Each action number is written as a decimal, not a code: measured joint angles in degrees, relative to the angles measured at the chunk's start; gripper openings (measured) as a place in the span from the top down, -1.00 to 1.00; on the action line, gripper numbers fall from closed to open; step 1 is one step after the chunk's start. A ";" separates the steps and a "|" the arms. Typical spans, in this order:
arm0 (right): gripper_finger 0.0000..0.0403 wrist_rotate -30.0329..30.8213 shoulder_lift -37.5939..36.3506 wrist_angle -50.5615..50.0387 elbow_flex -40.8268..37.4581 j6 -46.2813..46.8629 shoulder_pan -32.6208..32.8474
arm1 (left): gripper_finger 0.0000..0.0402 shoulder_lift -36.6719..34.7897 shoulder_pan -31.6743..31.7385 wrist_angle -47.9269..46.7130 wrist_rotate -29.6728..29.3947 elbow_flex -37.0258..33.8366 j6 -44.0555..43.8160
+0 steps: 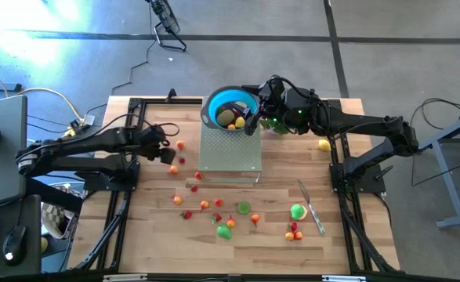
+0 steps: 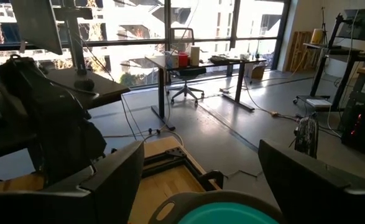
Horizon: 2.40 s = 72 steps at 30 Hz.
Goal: Pick & Place Fruit
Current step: Put the brown kiwi in the blue bowl on the shelf
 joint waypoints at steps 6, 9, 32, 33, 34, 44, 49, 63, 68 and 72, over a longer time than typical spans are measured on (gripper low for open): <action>-0.53 -0.22 0.00 1.77 0.00 -0.37 0.00 | -0.18 -5.60 -0.01 0.77 0.22 0.21 -0.04; -0.53 -0.75 0.00 4.02 -0.02 -1.26 0.00 | -0.18 -7.32 -0.01 0.84 0.21 1.53 -0.04; -0.53 -20.06 0.71 8.36 -0.02 -16.46 0.15 | -0.18 -7.94 -0.01 21.38 1.71 17.52 7.97; -0.53 -21.33 1.07 8.04 -0.02 -16.97 0.15 | -0.18 -7.94 0.00 21.38 1.73 18.13 8.06; -0.53 -22.32 1.70 8.10 -0.02 -17.52 0.18 | -0.18 -7.92 -0.01 21.42 1.75 18.68 8.19; -0.53 -23.03 7.20 11.21 -0.02 -22.50 2.35 | -0.18 -7.02 0.01 32.41 9.35 19.78 8.19; -0.53 -20.65 9.86 17.99 -0.04 -23.21 3.83 | -0.18 -5.48 -0.01 35.93 13.33 19.76 7.89; -0.85 -15.58 13.94 26.96 -0.07 -23.08 5.81 | -0.18 -4.14 -0.03 37.27 16.35 19.76 8.21; -0.89 -16.60 14.60 28.62 0.02 -22.99 5.79 | -0.18 -4.16 -0.03 37.29 16.31 19.76 8.21; -0.89 -17.11 16.08 29.63 -0.07 -22.99 5.79 | -0.18 -3.70 -0.03 37.54 16.31 19.76 8.19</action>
